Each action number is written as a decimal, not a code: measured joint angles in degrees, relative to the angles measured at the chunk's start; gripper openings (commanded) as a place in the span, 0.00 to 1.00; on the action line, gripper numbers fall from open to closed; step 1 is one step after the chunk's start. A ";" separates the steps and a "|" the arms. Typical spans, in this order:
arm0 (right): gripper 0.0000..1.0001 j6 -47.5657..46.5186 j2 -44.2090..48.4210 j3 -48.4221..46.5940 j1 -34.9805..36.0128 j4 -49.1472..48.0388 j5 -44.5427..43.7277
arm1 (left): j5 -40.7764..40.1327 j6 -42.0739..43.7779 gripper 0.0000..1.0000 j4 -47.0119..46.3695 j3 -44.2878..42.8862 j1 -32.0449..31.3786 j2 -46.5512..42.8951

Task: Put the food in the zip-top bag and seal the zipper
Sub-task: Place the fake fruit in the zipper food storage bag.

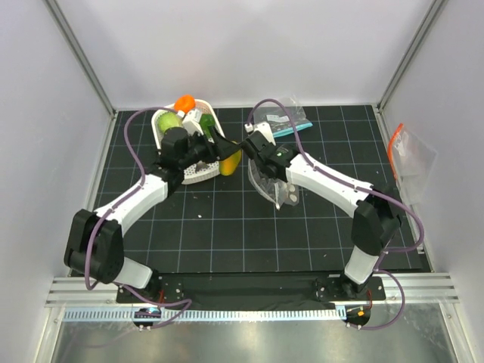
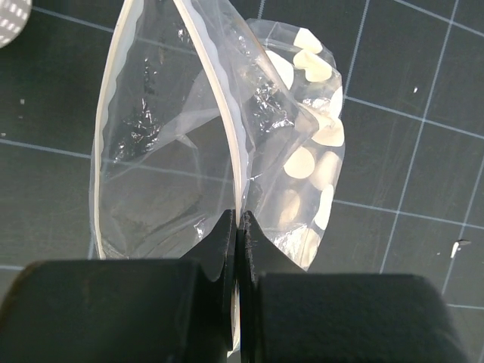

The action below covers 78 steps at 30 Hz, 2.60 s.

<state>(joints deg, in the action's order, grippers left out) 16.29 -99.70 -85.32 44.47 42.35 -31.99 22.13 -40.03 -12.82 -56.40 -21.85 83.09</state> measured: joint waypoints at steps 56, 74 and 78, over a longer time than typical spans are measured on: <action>0.01 15.26 16.94 12.11 -19.78 -9.77 39.28 | -13.14 -3.87 0.91 -40.37 6.62 -18.23 12.41; 0.01 17.57 17.73 15.78 -21.09 -13.84 44.19 | -15.52 3.56 0.96 -16.72 -4.46 -18.27 8.55; 0.01 18.10 17.73 16.81 -21.24 -14.38 44.81 | -17.49 6.16 0.97 -9.38 -7.80 -18.27 8.07</action>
<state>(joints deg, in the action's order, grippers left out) 34.39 -81.97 -68.51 23.22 27.97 12.82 4.64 -33.87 -22.20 -64.20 -40.12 91.15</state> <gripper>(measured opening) 0.045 0.963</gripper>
